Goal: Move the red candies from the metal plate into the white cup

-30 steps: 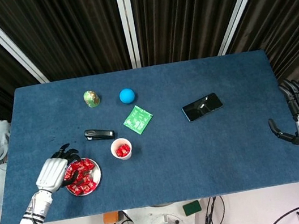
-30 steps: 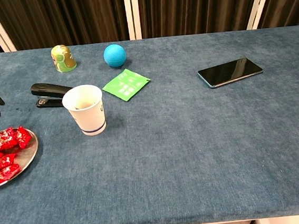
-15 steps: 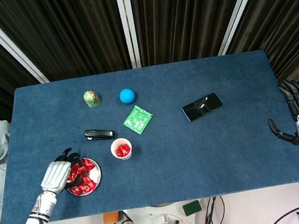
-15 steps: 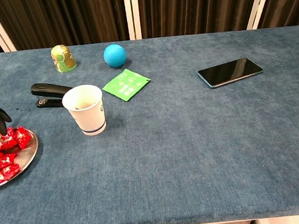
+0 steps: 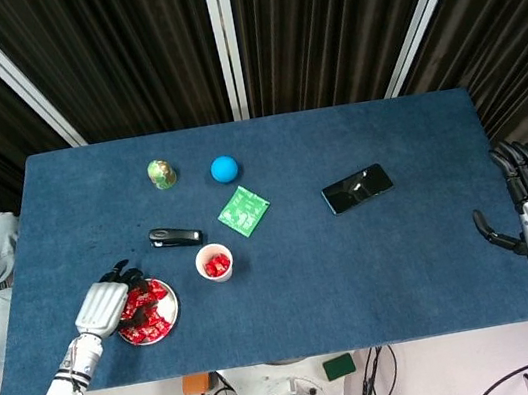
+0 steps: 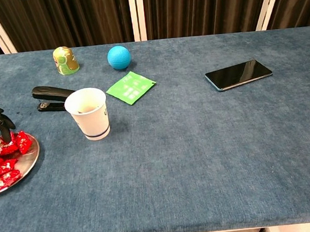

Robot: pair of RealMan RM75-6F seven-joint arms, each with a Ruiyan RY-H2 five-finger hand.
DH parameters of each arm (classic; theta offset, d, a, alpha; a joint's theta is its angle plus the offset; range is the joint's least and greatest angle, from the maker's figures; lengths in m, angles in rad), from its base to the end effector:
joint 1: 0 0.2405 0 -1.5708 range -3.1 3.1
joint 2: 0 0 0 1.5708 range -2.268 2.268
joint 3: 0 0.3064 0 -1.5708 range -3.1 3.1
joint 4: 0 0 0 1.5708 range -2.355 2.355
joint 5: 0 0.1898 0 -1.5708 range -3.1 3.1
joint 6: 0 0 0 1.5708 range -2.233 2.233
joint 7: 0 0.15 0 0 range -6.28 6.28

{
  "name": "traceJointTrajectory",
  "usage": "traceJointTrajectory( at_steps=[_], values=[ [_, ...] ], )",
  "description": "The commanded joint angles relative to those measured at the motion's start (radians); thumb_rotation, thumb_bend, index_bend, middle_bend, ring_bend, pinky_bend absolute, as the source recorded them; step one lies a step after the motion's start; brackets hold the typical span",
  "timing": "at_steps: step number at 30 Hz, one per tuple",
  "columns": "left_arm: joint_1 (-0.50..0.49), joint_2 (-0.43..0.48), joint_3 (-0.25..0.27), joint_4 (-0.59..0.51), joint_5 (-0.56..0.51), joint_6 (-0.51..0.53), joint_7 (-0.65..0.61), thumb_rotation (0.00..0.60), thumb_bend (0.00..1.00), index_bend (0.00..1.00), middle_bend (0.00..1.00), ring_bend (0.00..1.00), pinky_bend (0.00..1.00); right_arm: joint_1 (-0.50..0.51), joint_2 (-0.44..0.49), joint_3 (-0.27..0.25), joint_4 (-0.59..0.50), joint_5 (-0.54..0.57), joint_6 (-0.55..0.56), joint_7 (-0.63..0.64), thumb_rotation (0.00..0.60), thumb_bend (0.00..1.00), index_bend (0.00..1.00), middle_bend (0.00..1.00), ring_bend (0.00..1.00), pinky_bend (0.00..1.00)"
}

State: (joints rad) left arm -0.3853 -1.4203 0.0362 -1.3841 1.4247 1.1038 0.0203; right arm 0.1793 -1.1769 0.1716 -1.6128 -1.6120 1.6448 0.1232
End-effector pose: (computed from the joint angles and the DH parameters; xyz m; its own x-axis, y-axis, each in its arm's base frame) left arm -0.3309 0.2674 0.0455 0.4120 0.3509 0.8409 0.9085 -0.2291 -0.3495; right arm -0.2910 -0.2334 0.2142 0.1677 0.2694 0.9483 -0.9392 -0.2487 0.2367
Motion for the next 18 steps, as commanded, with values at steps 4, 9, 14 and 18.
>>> traceJointTrajectory(
  at_steps=[4,9,14,18],
  values=[
    [-0.007,0.006,-0.001,-0.008,-0.006,-0.021,0.019,0.600,0.33,0.43,0.23,0.07,0.25,0.001,-0.003,0.000,0.003,0.001,-0.002,0.000,0.600,0.37,0.00,0.00,0.00,0.00],
    [-0.014,0.012,-0.003,-0.019,-0.016,-0.040,0.049,0.600,0.33,0.43,0.23,0.07,0.25,0.001,-0.003,0.001,0.005,0.002,0.000,0.003,0.600,0.37,0.00,0.00,0.00,0.00],
    [-0.018,0.018,-0.002,-0.032,-0.025,-0.055,0.072,0.600,0.33,0.43,0.22,0.07,0.25,0.000,-0.003,0.000,0.007,0.003,-0.001,0.006,0.600,0.37,0.00,0.00,0.00,0.00],
    [-0.022,0.026,0.003,-0.046,-0.030,-0.072,0.085,0.600,0.33,0.46,0.22,0.07,0.25,0.000,-0.004,0.000,0.010,0.003,-0.001,0.008,0.600,0.37,0.00,0.00,0.00,0.00]
  ],
)
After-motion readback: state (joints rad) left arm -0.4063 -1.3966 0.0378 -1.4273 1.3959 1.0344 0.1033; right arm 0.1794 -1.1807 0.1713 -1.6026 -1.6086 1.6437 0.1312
